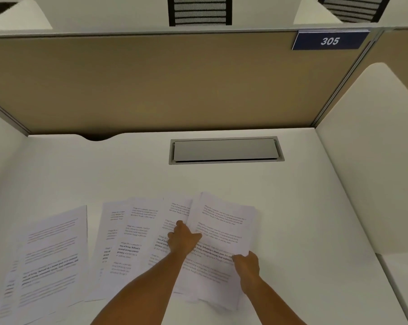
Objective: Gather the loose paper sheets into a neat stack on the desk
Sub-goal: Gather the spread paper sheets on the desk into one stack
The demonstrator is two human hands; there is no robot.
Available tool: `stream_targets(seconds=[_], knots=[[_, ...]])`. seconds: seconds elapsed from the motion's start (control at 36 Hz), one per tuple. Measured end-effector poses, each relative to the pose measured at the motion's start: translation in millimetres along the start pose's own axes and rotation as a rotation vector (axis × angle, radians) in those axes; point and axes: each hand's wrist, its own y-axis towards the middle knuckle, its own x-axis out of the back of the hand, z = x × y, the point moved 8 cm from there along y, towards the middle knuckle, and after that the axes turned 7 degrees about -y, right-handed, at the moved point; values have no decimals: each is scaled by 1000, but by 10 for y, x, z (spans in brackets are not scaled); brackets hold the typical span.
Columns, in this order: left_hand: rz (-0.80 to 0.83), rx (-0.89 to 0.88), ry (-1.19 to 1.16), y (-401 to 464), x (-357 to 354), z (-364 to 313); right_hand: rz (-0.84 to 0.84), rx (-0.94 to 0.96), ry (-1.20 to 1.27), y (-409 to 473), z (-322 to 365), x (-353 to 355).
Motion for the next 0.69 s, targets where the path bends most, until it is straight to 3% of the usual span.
stream_targets(seconds=[0.22, 0.5, 0.69], knots=[[59, 76, 43, -247, -60, 261, 94, 86, -28, -172, -55, -17], [31, 43, 15, -469, 87, 468, 256, 241, 4, -438, 95, 72], [172, -71, -454, -475, 342, 542, 336, 319, 5, -590, 270, 162]])
